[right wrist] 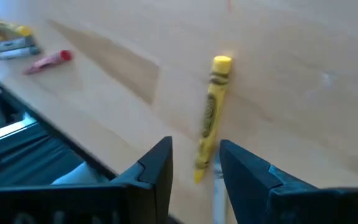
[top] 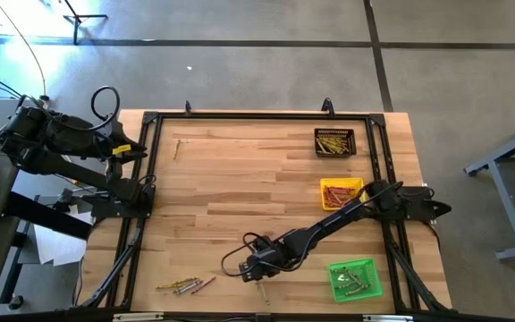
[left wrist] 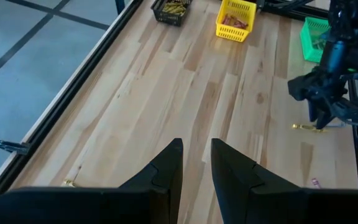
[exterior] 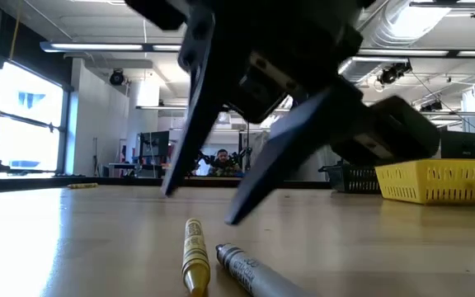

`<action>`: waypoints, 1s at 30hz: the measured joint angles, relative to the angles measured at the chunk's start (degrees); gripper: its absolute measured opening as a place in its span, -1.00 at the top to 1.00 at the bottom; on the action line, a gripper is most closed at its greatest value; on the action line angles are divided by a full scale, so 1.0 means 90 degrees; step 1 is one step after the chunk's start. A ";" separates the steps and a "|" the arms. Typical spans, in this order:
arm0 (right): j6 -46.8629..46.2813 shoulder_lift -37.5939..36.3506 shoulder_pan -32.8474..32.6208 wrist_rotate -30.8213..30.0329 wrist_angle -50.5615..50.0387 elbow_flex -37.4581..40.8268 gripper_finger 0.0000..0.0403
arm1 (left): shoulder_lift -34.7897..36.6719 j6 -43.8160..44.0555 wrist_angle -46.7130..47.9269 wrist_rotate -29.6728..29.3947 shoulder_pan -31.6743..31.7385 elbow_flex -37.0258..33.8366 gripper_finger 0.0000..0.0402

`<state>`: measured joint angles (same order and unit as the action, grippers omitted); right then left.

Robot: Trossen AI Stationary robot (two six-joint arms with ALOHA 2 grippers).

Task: Sort crayons
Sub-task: Put the yellow crayon into the black bin

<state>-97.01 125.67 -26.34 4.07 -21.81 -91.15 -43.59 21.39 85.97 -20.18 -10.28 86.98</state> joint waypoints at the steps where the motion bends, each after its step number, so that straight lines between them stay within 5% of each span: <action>1: 0.0000 0.0033 0.0010 -0.0039 -0.0033 0.0003 0.42 | -0.0002 -0.0002 -0.0002 0.0000 0.0000 0.0000 0.65; 9: 0.0001 0.0087 0.0046 -0.0830 -0.0061 0.0005 0.43 | -0.0005 0.0038 -0.0010 0.0002 0.0000 0.0000 0.65; 19: 0.0234 0.0194 0.0043 -0.0518 -0.0021 0.0005 0.69 | -0.0005 0.0129 -0.0009 0.0005 0.0000 0.0000 0.65; 30: 0.0311 0.0209 0.0006 -0.0519 -0.0339 -0.0015 0.73 | -0.0005 0.0228 -0.0007 0.0007 0.0000 0.0000 0.65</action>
<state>-94.22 127.55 -26.28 -0.60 -24.86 -91.29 -43.64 23.44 85.91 -20.12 -10.28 86.98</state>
